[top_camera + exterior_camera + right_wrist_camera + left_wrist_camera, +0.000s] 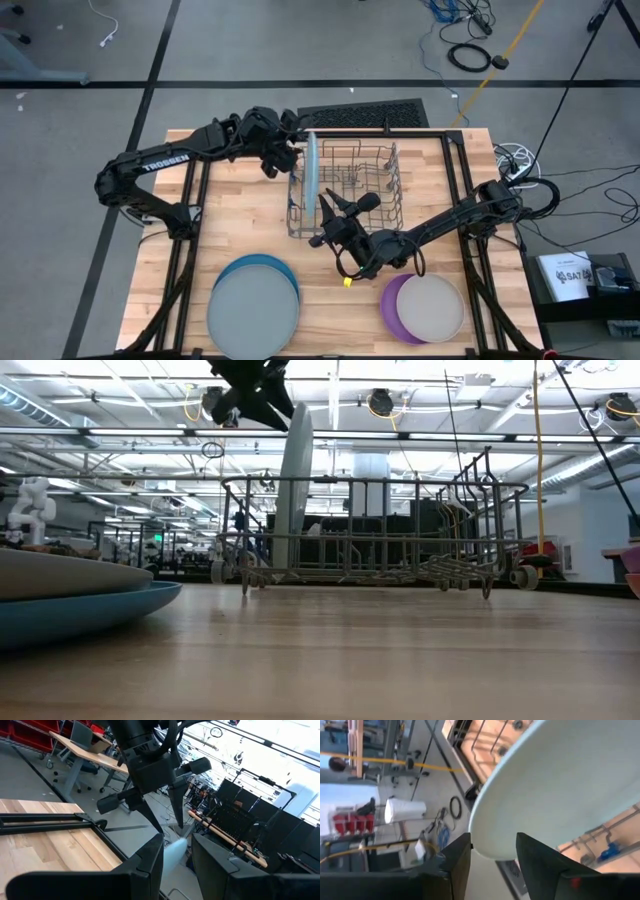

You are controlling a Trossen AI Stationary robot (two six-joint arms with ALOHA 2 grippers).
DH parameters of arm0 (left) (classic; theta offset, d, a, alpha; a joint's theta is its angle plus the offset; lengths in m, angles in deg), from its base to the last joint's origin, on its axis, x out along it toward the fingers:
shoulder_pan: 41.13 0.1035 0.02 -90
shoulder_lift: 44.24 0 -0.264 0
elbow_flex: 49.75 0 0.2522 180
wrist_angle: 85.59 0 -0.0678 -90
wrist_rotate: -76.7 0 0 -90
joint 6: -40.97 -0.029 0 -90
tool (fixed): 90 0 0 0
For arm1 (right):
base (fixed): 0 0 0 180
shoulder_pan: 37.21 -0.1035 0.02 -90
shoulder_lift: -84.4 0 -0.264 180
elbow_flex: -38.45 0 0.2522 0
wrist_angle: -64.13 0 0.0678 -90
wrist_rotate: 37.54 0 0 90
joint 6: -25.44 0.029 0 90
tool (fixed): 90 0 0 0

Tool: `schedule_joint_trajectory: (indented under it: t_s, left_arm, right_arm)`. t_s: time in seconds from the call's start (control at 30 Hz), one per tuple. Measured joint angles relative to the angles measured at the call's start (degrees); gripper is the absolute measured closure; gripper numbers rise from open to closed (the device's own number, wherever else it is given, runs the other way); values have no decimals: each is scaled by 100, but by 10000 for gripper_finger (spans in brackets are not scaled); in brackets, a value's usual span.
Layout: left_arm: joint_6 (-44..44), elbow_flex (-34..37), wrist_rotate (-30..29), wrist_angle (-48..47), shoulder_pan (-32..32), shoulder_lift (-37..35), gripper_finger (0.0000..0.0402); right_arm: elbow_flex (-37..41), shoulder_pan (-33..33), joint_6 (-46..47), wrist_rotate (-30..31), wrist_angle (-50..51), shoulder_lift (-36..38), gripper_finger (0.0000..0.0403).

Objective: Sort dishes
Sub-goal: Put the gray plate into the dish rack

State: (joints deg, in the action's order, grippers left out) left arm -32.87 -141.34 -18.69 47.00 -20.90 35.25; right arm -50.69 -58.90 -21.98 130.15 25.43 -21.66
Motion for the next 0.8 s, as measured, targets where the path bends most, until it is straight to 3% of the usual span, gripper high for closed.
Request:
schedule_joint_trajectory:
  t_s: [0.13, 0.27, 0.43, 0.67, 0.8]
  left_arm:
    - [19, 1, -571, 5, -133, -91, 242]
    - [564, -1, -582, -17, -236, -387, 242]
    - [1883, -1, -159, -238, -352, -954, 242]
    - [3568, -3, 952, -1757, -805, -1491, 242]
    - [4519, 90, 1255, -2473, -1356, -1485, 242]
  right_arm:
    - [0, 0, 0, 0, -1, 0, 307]
    - [0, 0, -56, 10, -1, 0, 307]
    - [4, -7, -298, 3, -1, 34, 307]
    - [4, -55, -567, -235, -38, 291, 307]
    - [4, -66, -798, -280, -48, 428, 307]
